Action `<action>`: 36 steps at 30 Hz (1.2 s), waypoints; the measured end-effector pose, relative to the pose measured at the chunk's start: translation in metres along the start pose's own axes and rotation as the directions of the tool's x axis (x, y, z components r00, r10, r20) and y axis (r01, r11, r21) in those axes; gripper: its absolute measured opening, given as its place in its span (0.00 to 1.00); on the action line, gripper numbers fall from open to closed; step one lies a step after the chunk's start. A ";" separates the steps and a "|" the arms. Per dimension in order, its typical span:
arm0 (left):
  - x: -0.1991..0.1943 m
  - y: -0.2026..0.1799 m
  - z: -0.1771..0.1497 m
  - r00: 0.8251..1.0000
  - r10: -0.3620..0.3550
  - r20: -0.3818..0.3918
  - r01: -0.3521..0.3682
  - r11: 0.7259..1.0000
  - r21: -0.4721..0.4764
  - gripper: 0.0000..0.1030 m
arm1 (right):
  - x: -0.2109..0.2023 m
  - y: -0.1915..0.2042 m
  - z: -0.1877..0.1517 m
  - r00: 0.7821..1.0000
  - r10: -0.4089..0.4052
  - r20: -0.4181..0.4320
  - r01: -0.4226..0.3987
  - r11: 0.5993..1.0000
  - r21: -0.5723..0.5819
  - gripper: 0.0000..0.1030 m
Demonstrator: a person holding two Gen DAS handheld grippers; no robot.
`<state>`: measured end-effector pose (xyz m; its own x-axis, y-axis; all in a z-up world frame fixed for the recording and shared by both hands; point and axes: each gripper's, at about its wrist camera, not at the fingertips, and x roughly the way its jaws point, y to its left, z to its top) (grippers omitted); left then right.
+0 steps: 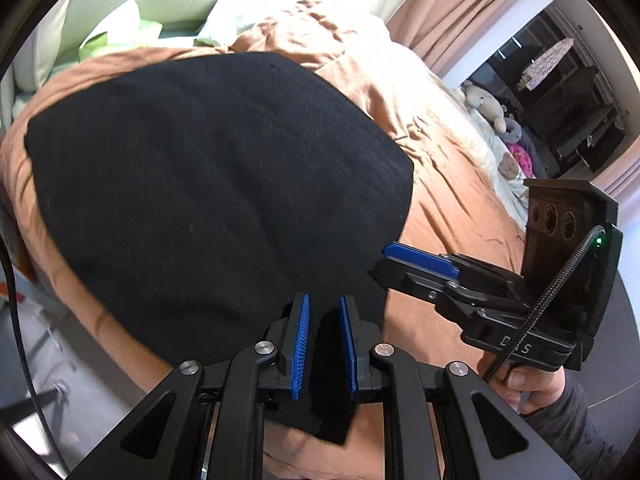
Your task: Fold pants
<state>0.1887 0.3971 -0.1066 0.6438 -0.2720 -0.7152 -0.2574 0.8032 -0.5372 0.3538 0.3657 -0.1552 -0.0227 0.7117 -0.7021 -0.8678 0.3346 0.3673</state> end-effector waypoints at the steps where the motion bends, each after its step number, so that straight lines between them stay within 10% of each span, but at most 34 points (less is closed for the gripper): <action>1: 0.000 0.001 -0.003 1.000 -0.011 -0.003 0.011 1.000 -0.013 0.16 | 0.001 -0.001 -0.003 1.000 0.004 -0.011 -0.004 1.000 0.009 0.28; 20: -0.047 -0.041 -0.035 0.998 0.014 0.054 -0.013 1.000 -0.024 0.18 | -0.112 0.006 -0.034 0.996 -0.040 0.073 0.035 0.997 0.071 0.18; 32: -0.086 -0.111 -0.055 0.981 0.061 0.186 -0.077 0.994 0.080 0.98 | -0.226 0.031 -0.079 0.959 -0.170 0.225 0.161 0.985 0.059 0.91; 36: -0.096 -0.136 -0.061 0.973 0.065 0.220 -0.093 0.988 0.123 1.00 | -0.259 0.041 -0.102 0.946 -0.204 0.252 0.196 0.979 0.060 1.00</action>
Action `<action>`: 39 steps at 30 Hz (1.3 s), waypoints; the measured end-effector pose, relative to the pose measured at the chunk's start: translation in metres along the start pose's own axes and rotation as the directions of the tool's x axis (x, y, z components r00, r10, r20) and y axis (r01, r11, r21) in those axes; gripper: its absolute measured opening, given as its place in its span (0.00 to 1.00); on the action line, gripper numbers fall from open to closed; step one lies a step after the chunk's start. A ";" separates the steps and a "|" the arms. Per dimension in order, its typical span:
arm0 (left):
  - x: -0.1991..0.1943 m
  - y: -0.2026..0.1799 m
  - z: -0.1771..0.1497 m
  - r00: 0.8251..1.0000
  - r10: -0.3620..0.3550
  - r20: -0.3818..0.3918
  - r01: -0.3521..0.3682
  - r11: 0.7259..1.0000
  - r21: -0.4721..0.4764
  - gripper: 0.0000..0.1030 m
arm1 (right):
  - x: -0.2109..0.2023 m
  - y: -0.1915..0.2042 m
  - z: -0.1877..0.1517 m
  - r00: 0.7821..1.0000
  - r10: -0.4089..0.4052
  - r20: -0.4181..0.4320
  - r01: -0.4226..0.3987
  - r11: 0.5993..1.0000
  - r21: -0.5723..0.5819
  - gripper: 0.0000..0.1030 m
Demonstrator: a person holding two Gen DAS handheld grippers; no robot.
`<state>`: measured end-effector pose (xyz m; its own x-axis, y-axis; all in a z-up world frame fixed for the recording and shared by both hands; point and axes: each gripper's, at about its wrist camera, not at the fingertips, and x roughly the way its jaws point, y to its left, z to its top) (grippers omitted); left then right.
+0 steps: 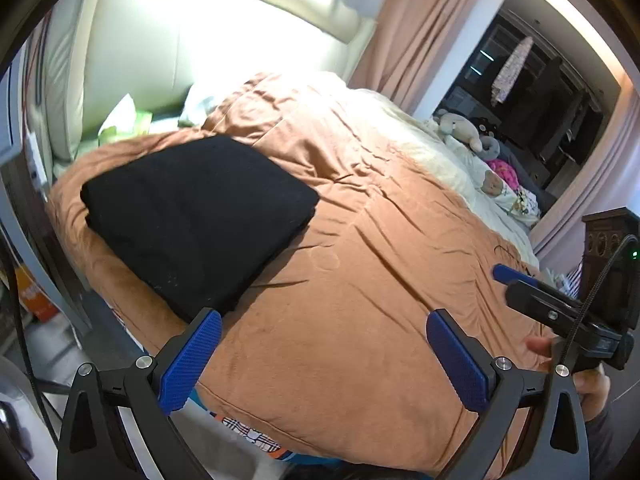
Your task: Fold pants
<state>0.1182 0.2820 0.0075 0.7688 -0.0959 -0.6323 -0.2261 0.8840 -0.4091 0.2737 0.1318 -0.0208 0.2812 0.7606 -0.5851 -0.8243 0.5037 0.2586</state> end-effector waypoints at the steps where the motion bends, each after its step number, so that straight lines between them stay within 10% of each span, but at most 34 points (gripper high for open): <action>1: -0.002 -0.006 0.000 1.000 0.000 0.003 0.000 1.000 0.010 1.00 | -0.008 0.000 -0.003 1.000 -0.010 0.008 0.010 1.000 -0.002 1.00; 26: -0.057 -0.131 -0.043 0.994 -0.047 0.101 0.026 0.980 0.198 1.00 | -0.203 0.008 -0.086 0.974 -0.185 0.132 0.180 0.982 0.052 1.00; 39: -0.081 -0.185 -0.081 0.989 -0.111 0.094 0.078 0.951 0.299 1.00 | -0.290 0.034 -0.152 0.921 -0.337 0.194 0.316 0.940 0.130 1.00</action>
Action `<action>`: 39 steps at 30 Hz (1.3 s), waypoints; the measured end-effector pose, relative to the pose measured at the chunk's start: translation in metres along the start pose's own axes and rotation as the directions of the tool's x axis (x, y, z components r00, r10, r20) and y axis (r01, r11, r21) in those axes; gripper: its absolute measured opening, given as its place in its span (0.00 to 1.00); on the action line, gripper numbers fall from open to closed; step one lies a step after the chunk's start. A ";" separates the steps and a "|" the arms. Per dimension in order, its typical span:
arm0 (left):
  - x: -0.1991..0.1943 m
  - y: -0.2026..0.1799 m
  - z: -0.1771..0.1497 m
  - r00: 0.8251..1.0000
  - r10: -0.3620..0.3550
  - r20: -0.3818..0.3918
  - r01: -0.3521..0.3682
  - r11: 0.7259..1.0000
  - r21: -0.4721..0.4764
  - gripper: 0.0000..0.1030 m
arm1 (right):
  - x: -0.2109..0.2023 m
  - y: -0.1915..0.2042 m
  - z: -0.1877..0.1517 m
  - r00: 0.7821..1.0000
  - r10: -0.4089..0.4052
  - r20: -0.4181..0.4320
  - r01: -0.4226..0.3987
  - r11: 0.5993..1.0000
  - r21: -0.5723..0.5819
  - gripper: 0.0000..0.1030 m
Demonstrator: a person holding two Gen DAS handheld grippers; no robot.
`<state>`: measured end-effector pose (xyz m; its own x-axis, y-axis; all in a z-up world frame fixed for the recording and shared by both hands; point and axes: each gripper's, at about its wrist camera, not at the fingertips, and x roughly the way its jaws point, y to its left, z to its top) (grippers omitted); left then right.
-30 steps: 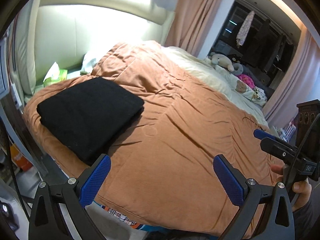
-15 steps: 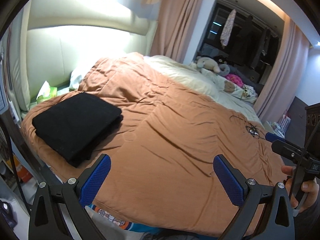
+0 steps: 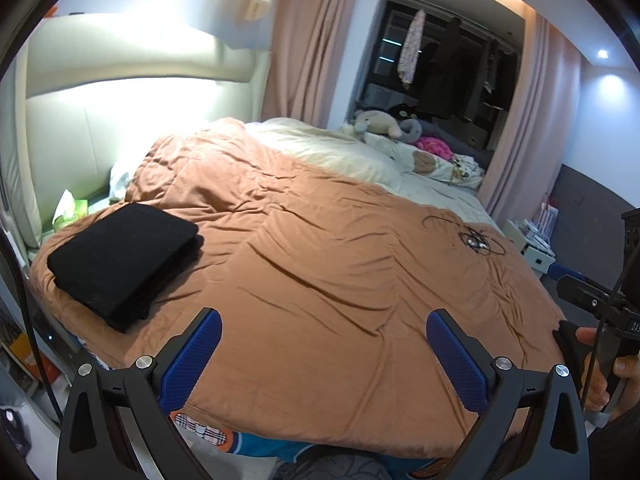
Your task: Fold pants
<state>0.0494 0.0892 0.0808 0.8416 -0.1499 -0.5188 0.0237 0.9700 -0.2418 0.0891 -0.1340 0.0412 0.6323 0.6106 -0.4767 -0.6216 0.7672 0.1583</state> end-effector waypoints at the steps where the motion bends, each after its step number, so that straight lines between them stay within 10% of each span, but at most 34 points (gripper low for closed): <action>1: -0.002 -0.004 -0.002 1.000 -0.007 0.002 0.007 1.000 0.006 1.00 | -0.007 0.000 -0.004 1.000 -0.012 0.005 0.012 1.000 0.007 1.00; 25: -0.039 -0.085 -0.056 0.991 -0.132 0.028 0.128 0.985 0.115 1.00 | -0.094 0.023 -0.084 0.970 -0.241 0.043 0.235 0.966 0.106 1.00; 39: -0.069 -0.098 -0.095 0.994 -0.081 0.070 0.069 0.984 0.166 1.00 | -0.113 0.042 -0.126 0.956 -0.288 0.054 0.280 0.951 0.130 1.00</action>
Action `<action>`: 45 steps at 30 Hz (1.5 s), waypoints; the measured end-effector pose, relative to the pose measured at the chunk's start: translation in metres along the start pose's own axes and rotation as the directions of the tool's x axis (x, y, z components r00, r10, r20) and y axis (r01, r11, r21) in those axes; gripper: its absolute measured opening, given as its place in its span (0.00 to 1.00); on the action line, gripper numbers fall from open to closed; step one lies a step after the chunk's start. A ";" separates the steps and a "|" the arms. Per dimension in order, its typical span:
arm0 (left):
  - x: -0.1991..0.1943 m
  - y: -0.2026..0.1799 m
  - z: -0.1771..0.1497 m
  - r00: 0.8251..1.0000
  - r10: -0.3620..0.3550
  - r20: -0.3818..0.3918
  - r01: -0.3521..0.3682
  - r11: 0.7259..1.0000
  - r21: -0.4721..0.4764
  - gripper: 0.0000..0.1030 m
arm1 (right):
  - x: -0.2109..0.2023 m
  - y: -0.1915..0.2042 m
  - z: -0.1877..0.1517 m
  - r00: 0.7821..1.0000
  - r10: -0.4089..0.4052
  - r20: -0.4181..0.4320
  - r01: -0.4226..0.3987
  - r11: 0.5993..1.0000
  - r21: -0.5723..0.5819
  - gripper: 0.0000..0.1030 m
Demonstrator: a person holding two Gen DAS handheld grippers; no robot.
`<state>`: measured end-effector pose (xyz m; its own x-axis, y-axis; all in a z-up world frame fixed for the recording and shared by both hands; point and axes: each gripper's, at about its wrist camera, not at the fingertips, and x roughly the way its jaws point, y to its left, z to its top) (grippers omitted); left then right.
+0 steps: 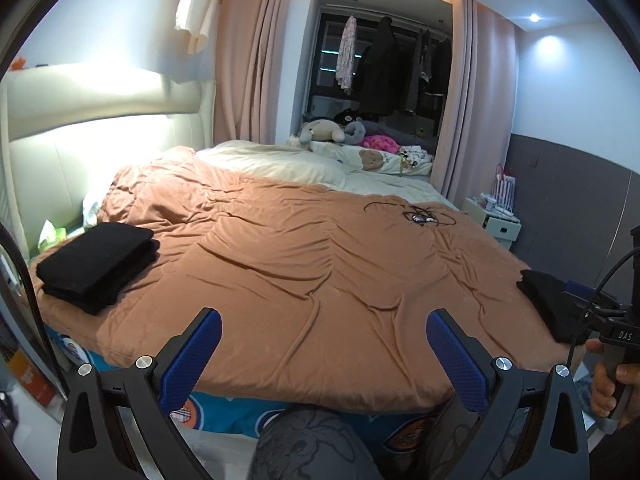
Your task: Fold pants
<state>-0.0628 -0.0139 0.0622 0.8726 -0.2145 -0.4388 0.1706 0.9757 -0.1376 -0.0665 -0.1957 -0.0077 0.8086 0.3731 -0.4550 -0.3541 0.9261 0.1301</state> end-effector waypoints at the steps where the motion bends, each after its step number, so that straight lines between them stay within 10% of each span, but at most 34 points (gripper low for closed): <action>1: -0.002 -0.001 -0.003 1.000 0.008 0.003 -0.008 1.000 0.002 1.00 | -0.001 0.001 -0.003 1.000 -0.002 0.003 0.002 1.000 0.000 1.00; 45: -0.020 -0.002 -0.038 0.995 0.098 0.021 -0.097 0.995 -0.009 1.00 | -0.021 0.003 -0.037 1.000 -0.001 0.019 0.001 1.000 0.007 1.00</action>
<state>-0.0981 -0.0134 0.0376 0.8947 -0.1172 -0.4311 0.0806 0.9915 -0.1022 -0.1017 -0.2025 -0.0305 0.8180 0.3727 -0.4381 -0.3498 0.9270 0.1356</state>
